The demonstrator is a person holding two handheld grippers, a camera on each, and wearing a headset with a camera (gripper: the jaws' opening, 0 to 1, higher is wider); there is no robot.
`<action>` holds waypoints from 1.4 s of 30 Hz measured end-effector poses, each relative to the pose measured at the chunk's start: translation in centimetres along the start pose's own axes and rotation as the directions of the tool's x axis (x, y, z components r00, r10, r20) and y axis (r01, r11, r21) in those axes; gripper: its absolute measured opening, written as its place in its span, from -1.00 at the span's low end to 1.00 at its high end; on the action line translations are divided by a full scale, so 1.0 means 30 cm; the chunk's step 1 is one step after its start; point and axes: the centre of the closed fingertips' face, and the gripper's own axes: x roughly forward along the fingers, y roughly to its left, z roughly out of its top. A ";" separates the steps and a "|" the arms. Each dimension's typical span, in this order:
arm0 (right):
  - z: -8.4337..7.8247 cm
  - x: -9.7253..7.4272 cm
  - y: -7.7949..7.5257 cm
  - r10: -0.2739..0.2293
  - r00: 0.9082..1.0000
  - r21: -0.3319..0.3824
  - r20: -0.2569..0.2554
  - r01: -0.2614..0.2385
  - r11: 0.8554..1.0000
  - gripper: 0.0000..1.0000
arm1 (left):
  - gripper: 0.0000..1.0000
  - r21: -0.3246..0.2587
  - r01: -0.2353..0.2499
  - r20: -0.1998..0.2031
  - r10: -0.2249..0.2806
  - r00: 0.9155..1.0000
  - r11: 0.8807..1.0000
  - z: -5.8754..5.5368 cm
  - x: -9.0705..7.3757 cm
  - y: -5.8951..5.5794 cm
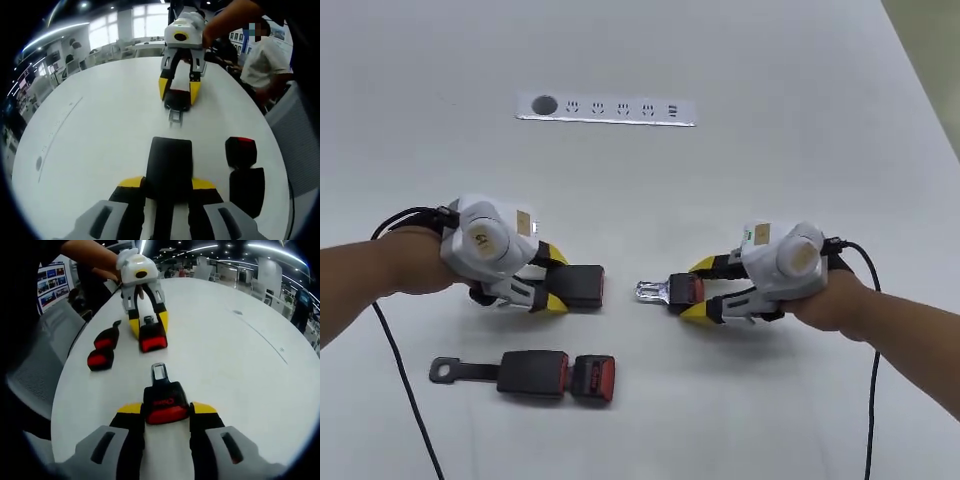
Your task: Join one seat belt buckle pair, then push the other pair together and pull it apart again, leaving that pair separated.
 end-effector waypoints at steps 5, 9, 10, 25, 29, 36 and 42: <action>0.025 0.026 0.005 0.011 1.000 -0.005 0.010 -0.011 1.000 -0.33 | -0.32 0.016 0.010 -0.012 -0.010 1.000 1.000 -0.002 0.001 -0.003; 0.048 0.047 0.013 0.016 1.000 -0.012 0.017 -0.016 1.000 -0.33 | -0.32 0.017 0.011 -0.016 -0.011 1.000 1.000 -0.003 0.003 -0.006; 0.053 0.054 0.015 0.015 1.000 -0.013 0.020 -0.015 1.000 -0.33 | -0.32 0.014 0.012 -0.017 -0.011 1.000 1.000 -0.004 0.005 -0.007; 0.108 0.117 0.034 0.022 0.999 -0.020 0.047 -0.021 1.000 -0.34 | -0.32 0.025 0.029 -0.039 -0.028 0.999 0.999 0.000 0.004 -0.021; 0.118 0.132 0.042 0.021 0.998 -0.021 0.058 -0.020 1.000 -0.34 | -0.32 0.041 0.033 -0.047 -0.031 0.998 0.999 0.004 0.004 -0.027; 0.115 0.143 0.046 0.014 0.998 -0.012 0.053 -0.013 1.000 -0.34 | -0.32 0.040 0.032 -0.047 -0.030 0.998 0.999 -0.002 0.007 -0.026; 0.128 0.146 0.055 0.004 0.998 0.006 0.062 -0.005 1.000 -0.34 | -0.33 0.057 0.038 -0.047 -0.036 0.998 0.998 -0.009 0.011 -0.019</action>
